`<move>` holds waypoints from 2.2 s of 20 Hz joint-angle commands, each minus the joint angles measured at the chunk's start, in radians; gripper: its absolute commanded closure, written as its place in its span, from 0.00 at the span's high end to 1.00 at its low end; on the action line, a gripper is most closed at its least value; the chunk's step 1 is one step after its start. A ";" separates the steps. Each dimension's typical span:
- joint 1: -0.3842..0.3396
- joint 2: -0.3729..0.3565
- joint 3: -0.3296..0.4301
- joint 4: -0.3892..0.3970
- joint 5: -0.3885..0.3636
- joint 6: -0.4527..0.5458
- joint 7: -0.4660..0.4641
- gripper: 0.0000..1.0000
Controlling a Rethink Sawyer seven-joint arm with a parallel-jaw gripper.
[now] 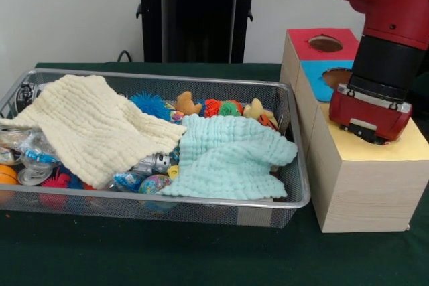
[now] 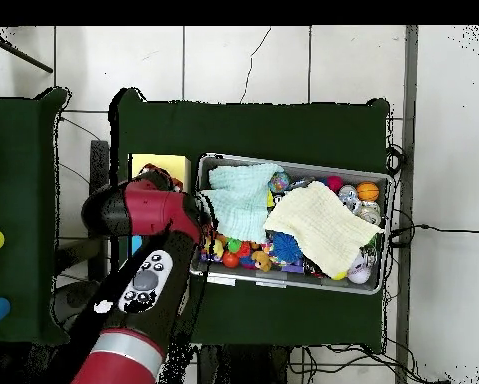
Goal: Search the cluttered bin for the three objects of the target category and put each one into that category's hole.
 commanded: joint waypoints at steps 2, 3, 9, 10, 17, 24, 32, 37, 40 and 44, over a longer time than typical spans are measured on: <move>-0.226 -0.155 0.240 0.137 -0.089 0.206 -0.147 0.00; -0.245 -0.172 0.266 0.147 -0.091 0.238 -0.155 0.00; -0.286 -0.237 0.314 0.163 -0.148 0.326 -0.155 0.00; -0.289 -0.241 0.315 0.166 -0.158 0.320 -0.151 0.00; -0.247 -0.174 0.243 0.070 -0.276 0.147 -0.057 0.00; -0.252 -0.154 0.237 0.016 -0.334 0.115 -0.018 0.00; -0.233 -0.205 0.245 0.011 -0.331 0.201 0.012 0.00; -0.238 -0.262 0.265 -0.011 -0.304 0.337 -0.012 0.00; -0.242 -0.267 0.272 -0.024 -0.302 0.366 -0.016 0.00; -0.248 -0.277 0.280 -0.042 -0.305 0.403 -0.024 0.00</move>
